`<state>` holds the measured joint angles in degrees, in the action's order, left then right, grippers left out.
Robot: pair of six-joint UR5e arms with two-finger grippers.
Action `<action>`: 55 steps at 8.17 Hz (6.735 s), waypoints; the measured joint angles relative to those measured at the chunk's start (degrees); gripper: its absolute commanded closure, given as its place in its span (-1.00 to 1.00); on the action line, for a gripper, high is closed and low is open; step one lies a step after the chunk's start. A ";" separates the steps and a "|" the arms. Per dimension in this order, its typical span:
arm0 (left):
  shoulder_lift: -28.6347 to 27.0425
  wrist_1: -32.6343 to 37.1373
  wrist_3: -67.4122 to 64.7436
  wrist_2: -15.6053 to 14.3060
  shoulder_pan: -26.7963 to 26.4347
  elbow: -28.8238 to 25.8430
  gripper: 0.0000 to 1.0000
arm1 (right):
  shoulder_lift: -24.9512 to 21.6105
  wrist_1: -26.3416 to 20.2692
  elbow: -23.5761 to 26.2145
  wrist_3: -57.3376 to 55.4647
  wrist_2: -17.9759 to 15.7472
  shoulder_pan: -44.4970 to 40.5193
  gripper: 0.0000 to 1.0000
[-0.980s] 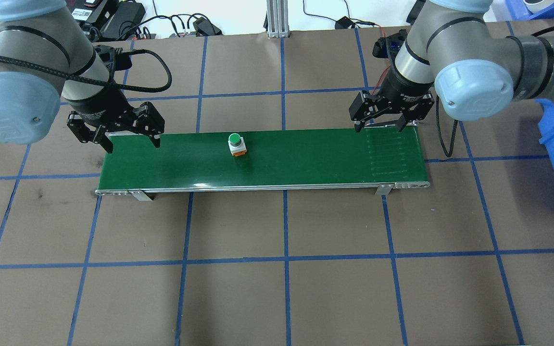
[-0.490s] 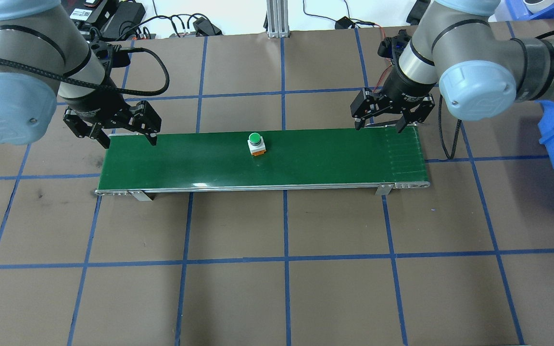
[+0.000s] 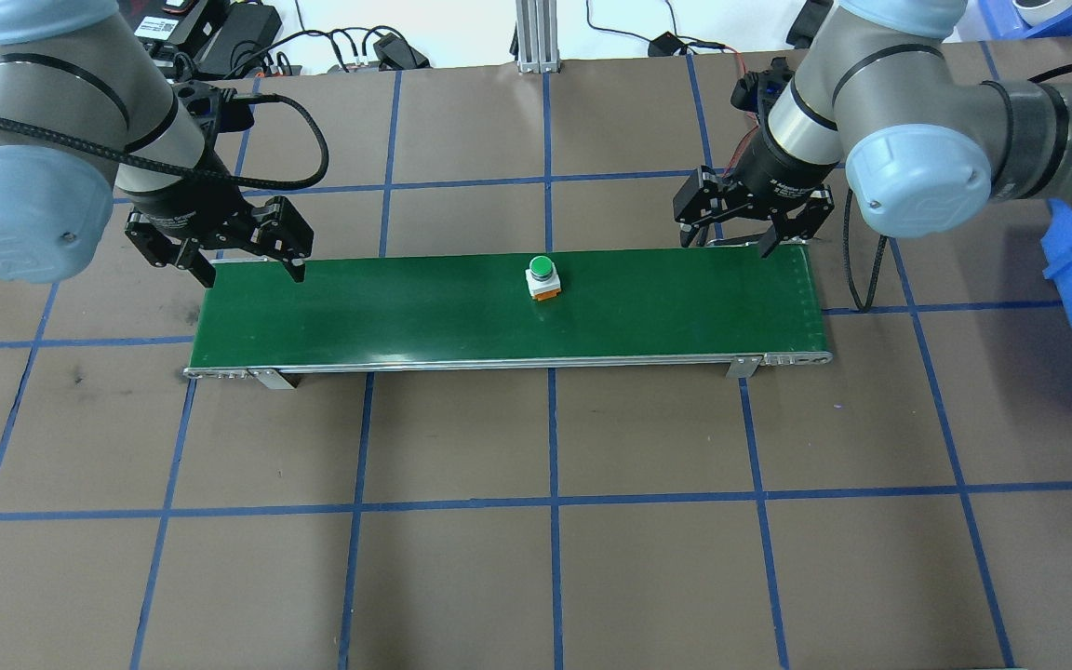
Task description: Move button from left to right
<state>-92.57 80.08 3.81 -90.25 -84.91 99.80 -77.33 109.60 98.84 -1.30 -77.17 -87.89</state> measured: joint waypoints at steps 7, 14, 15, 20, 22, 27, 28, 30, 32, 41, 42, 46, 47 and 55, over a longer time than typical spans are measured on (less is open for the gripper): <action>-0.15 -3.74 -0.08 0.02 -0.03 0.25 -1.00 | 2.45 5.72 0.61 -7.51 4.51 -2.02 -0.95; -0.11 -3.86 0.11 -0.46 0.00 0.14 -1.00 | 6.77 10.02 3.57 0.70 -5.33 -4.03 0.47; 0.00 -3.87 -0.30 -0.25 0.00 0.06 -1.00 | 6.72 9.82 3.68 3.97 -7.06 -3.97 0.51; 0.07 -3.83 -0.38 -0.45 0.04 -0.05 -1.00 | 3.19 5.03 -3.32 27.95 -15.72 10.50 0.51; 0.29 -3.79 -0.46 -0.44 0.07 -0.22 -1.00 | 1.53 4.89 -4.64 44.68 -16.18 21.96 0.50; 0.24 -3.84 -0.52 -0.55 0.14 0.13 -1.00 | 4.66 14.06 -5.82 85.04 -15.32 43.09 0.45; 0.09 -3.80 -0.31 -0.62 0.36 0.20 -1.00 | 6.71 16.38 -5.80 92.89 -15.14 43.94 0.44; 0.27 -3.62 -0.13 -0.69 0.57 0.16 -1.00 | 11.06 19.88 -5.63 108.11 -14.29 44.48 0.31; 1.33 -2.70 -0.17 -0.57 0.32 -0.25 -1.00 | 14.70 21.21 -5.09 117.94 -13.92 44.88 -0.22; 2.83 -1.60 -0.15 -0.44 -0.26 -0.28 -1.00 | 3.25 15.72 -4.90 118.43 -11.18 45.47 -1.00; 2.88 -1.78 -0.13 -0.44 -0.26 -0.16 -1.00 | -1.02 11.60 -4.90 113.08 -10.07 45.32 -1.00; 3.06 -2.28 0.05 -0.48 -0.26 0.01 -1.00 | -12.89 -5.34 -5.02 78.90 -6.21 38.92 -1.00; 3.08 -2.29 0.17 -0.48 -0.26 0.07 -1.00 | -14.22 -6.73 -5.08 70.02 -8.20 34.48 -1.00; 2.91 -2.47 0.46 -0.51 0.04 -0.13 -1.00 | -15.58 -16.08 -4.95 13.47 -14.38 -4.27 -1.00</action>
<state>-89.66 77.61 4.27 -90.76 -84.87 99.67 -92.91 93.51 93.89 12.17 -91.55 -92.16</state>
